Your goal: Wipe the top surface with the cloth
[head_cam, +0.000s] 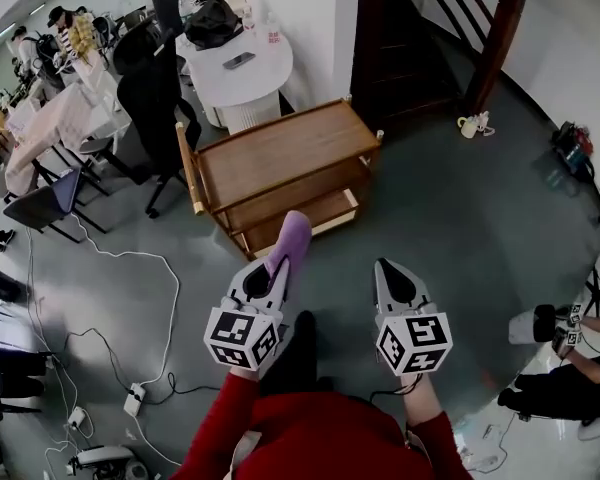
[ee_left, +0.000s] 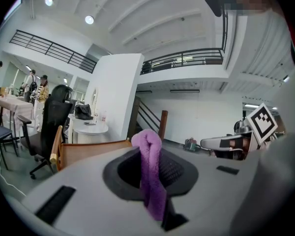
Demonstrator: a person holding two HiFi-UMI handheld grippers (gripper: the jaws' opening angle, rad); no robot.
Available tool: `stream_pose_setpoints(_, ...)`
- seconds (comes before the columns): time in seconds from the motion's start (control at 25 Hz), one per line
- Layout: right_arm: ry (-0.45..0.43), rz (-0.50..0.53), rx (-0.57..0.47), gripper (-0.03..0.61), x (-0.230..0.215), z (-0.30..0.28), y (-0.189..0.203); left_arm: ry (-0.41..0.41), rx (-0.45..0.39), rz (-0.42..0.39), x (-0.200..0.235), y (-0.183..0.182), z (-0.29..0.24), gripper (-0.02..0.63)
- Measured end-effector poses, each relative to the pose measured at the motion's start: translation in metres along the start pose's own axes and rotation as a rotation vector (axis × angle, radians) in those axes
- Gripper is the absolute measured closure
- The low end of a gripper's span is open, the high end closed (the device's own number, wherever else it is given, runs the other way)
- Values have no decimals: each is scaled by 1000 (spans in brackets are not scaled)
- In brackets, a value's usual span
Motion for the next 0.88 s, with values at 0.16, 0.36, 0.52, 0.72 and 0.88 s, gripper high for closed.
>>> stream_pose_setpoints(0.16, 0, 4, 25, 575, -21, -52, 2, -30, 11, 23, 33, 10, -49, 565)
stream_pose_setpoints(0.36, 1, 14, 51, 575, -51, -149, -17, -16, 37, 63, 85, 5, -131, 565)
stream_pose_setpoints(0.52, -11, 11, 69, 575, -63, -225, -41, 1, 63, 56, 121, -13, -191, 565)
stream_pose_setpoints(0.72, -18, 4, 81, 575, -86, -283, -59, -19, 73, 60, 142, -21, -241, 565)
stream_pose_setpoints(0.88, -27, -23, 101, 575, -103, -316, -63, -44, 100, 87, 155, -17, -266, 565)
Point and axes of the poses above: the fingertips, and each gripper's own axes: z backward along the fingers, x to its left, y out of its underside, the point moved 7 cm from there along z, backward along the fingers, and after that the axes turned 6 degrees about -x, right-handed, at the moved point
